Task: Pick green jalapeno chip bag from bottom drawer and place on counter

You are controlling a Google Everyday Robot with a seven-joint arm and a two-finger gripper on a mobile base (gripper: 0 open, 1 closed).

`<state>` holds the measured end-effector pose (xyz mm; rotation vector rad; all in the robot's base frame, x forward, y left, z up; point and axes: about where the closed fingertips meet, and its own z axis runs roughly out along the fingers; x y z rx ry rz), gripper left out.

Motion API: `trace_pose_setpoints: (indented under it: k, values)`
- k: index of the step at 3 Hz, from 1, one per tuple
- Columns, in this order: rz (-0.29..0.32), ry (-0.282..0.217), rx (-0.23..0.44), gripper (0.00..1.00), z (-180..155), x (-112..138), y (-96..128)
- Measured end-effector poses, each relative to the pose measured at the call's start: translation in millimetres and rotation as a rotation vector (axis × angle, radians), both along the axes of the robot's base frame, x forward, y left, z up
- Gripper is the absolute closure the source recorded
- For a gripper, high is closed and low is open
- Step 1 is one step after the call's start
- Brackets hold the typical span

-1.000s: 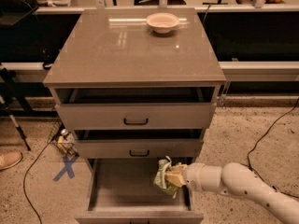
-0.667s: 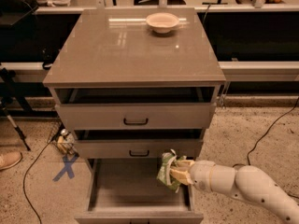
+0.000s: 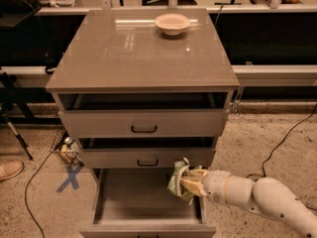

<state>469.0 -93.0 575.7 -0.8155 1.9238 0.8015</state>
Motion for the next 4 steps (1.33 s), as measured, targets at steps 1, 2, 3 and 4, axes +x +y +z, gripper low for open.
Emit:
trace_pose_setpoints:
  k: [1, 2, 3, 4]
  values:
    - [0.027, -0.023, 0.046, 1.00, 19.4, 6.4, 1.3]
    - [0.094, -0.140, 0.120, 1.00, 97.5, 18.3, -9.7]
    - [0.156, -0.300, 0.148, 1.00, 192.1, 14.5, -26.2]
    - [0.188, -0.491, 0.169, 1.00, 281.3, -0.5, -42.5]
